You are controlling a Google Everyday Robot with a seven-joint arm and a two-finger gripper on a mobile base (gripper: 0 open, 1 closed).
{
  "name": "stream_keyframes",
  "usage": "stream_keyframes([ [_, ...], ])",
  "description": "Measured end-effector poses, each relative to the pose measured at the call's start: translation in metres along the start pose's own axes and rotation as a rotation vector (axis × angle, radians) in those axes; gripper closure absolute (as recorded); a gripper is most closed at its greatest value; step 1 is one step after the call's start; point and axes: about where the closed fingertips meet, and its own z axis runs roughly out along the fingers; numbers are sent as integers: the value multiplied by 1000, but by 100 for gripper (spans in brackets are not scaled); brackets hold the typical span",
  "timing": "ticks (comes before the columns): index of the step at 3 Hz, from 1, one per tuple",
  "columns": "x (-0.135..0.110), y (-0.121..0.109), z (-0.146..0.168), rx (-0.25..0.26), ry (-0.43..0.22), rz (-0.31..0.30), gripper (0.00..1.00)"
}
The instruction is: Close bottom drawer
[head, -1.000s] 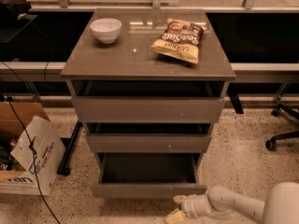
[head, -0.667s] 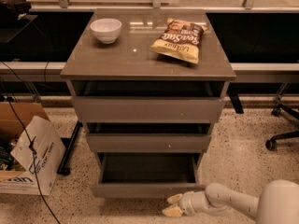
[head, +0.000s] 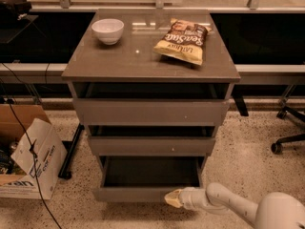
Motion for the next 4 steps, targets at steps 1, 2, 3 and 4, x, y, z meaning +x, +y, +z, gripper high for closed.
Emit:
stream_keyframes([
  [1,-8,-15,5,33,-25,-15,100],
  [2,-17,-29,3,106,-64,-6,100],
  [3,-19,-32,3,121,-70,-4,100],
  [4,-29,-45,13,166,-99,-33,100],
])
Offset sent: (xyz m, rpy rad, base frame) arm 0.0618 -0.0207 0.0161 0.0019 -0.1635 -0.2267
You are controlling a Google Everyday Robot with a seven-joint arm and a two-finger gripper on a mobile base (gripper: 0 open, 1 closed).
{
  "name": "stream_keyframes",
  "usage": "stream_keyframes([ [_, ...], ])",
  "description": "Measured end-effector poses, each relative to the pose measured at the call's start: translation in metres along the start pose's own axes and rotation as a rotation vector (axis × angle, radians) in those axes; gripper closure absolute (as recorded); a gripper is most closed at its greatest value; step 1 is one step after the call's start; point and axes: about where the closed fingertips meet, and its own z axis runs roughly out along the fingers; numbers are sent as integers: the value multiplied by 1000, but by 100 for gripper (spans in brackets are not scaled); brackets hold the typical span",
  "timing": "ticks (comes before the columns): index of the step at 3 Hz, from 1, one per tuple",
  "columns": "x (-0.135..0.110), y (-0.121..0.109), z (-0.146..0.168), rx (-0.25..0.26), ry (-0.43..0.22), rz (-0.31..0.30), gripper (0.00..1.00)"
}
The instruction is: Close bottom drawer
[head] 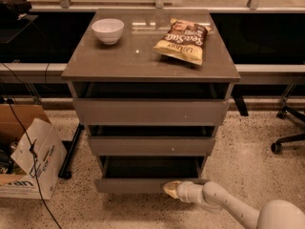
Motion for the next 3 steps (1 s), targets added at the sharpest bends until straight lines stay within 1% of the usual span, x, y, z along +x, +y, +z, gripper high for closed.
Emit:
stream_keyframes([
  [1,-5,-5,9,17,-21,-7,100],
  [3,-26,-43,47,95,-103,-28,100],
])
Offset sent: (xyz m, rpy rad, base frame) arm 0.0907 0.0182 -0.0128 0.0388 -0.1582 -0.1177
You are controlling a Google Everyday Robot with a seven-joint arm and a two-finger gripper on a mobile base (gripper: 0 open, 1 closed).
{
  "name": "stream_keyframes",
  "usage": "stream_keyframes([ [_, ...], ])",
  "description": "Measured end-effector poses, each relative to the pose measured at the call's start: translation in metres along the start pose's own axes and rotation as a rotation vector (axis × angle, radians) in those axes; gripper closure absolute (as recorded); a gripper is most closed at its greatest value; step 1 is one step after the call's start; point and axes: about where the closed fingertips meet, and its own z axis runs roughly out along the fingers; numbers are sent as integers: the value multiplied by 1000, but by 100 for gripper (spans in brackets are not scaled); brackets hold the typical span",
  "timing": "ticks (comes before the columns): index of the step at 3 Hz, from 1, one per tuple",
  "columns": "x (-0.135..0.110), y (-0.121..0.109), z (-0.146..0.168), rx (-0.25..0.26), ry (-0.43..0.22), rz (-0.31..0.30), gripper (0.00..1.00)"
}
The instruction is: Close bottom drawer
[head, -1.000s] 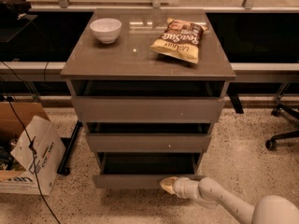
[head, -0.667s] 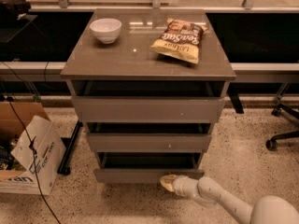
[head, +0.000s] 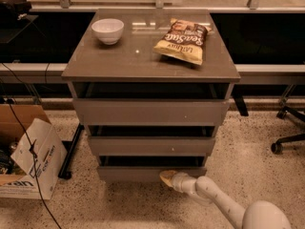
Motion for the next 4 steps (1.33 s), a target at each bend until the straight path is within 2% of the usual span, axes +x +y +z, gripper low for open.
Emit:
stream_keyframes([
  [1,-9,-11,14,18,-27,-12,82],
  [4,-10,-7,18,11,-28,-12,12],
])
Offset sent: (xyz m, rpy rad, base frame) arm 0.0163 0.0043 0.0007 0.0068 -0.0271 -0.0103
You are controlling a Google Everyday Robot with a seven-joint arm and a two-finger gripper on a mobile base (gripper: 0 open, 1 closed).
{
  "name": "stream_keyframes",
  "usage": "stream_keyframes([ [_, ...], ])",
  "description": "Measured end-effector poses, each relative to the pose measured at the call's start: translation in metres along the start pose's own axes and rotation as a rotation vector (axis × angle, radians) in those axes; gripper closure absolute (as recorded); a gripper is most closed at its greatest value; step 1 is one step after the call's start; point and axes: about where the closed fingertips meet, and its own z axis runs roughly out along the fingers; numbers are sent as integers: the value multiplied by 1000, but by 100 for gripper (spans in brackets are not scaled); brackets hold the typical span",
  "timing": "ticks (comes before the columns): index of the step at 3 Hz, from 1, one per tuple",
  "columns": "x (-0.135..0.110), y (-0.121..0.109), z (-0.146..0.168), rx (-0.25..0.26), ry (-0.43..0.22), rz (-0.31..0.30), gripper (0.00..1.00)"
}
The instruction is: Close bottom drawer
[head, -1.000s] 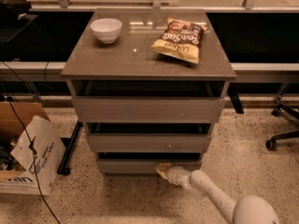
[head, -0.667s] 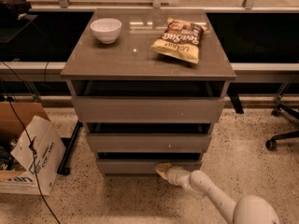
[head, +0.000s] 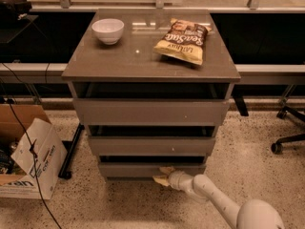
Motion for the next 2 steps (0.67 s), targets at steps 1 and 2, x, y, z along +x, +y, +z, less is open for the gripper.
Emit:
stream_keyframes([
  [1,0,2,0,-2,0,0,0],
  [2,1,5,-2,-2,0,0,0],
])
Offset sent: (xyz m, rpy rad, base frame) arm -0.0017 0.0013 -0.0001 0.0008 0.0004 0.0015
